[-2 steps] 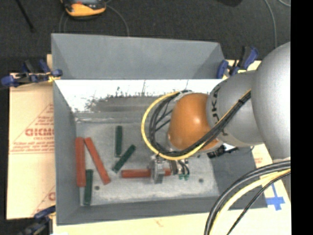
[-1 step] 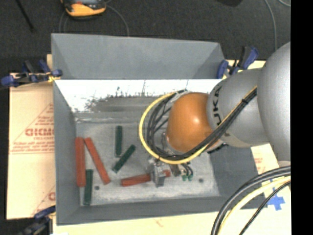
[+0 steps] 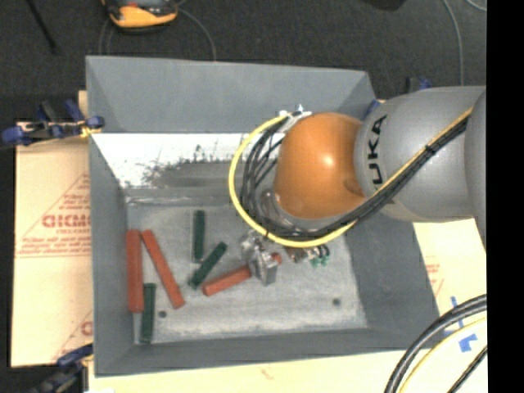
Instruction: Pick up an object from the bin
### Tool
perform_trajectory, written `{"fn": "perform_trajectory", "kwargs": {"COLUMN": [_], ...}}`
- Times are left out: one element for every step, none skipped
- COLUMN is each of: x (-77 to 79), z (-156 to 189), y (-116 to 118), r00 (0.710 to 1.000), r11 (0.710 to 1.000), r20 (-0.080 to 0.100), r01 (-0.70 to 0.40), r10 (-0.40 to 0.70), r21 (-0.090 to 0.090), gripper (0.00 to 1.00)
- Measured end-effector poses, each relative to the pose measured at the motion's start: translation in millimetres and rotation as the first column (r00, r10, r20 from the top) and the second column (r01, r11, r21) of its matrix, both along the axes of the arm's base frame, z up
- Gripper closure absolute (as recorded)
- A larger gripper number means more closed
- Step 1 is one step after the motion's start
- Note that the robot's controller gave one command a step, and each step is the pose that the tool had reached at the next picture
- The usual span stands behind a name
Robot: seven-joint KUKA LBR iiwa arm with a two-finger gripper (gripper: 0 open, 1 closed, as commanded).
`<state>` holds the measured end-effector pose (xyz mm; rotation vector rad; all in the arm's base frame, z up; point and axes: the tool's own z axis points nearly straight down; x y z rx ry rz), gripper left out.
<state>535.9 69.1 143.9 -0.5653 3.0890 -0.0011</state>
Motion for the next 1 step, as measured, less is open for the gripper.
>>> {"fn": "perform_trajectory", "kwargs": {"x": [-46.3], "z": [92.9], "y": [-5.7], "r00": [0.954], "r11": [0.954], "r20": [0.001], "r01": [0.301], "r10": [-0.301], "r21": [0.002], "gripper": [1.0]}}
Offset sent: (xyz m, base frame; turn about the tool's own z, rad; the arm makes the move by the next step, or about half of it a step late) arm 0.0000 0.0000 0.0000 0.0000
